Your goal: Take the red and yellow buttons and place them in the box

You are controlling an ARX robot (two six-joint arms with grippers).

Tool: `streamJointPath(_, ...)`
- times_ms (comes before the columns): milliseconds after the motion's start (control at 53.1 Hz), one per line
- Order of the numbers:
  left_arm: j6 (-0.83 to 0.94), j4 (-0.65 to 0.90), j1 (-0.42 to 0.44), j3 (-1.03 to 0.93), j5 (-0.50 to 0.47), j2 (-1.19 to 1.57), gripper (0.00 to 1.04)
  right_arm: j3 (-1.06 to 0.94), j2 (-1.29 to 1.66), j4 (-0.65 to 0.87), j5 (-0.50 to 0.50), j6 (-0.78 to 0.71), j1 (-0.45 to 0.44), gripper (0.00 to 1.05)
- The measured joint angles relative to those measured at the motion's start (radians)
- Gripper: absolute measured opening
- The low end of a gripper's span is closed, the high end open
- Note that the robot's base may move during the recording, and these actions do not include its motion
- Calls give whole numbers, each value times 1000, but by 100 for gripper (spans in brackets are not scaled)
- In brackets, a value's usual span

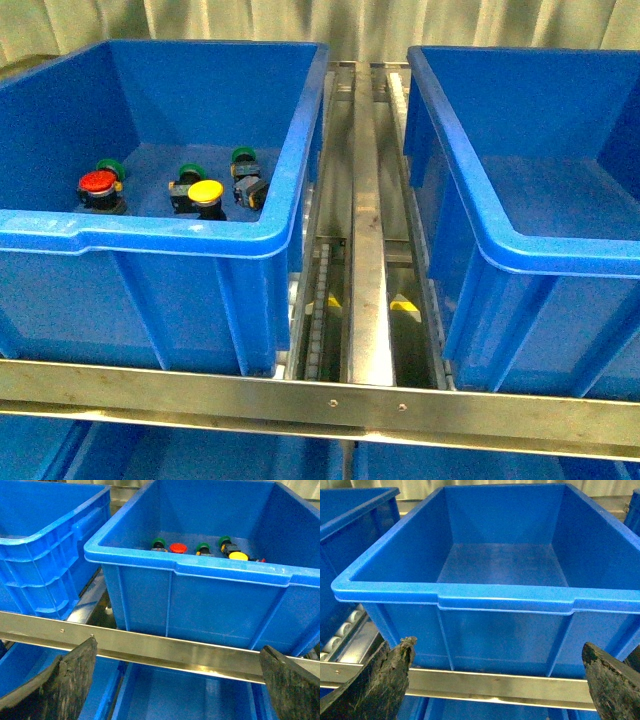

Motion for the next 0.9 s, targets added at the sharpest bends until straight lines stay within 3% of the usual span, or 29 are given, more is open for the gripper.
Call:
streamJointPath(754,0,0,0,0,0,0,97,0,0,0,0,0,0,99)
streamJointPath(829,-32,-47,-38,21,-125,50,97,0,0,0,0,0,0,99)
streamJointPath(905,-42,53,-61,85,-222,230,97,0,0,0,3,0,0,99)
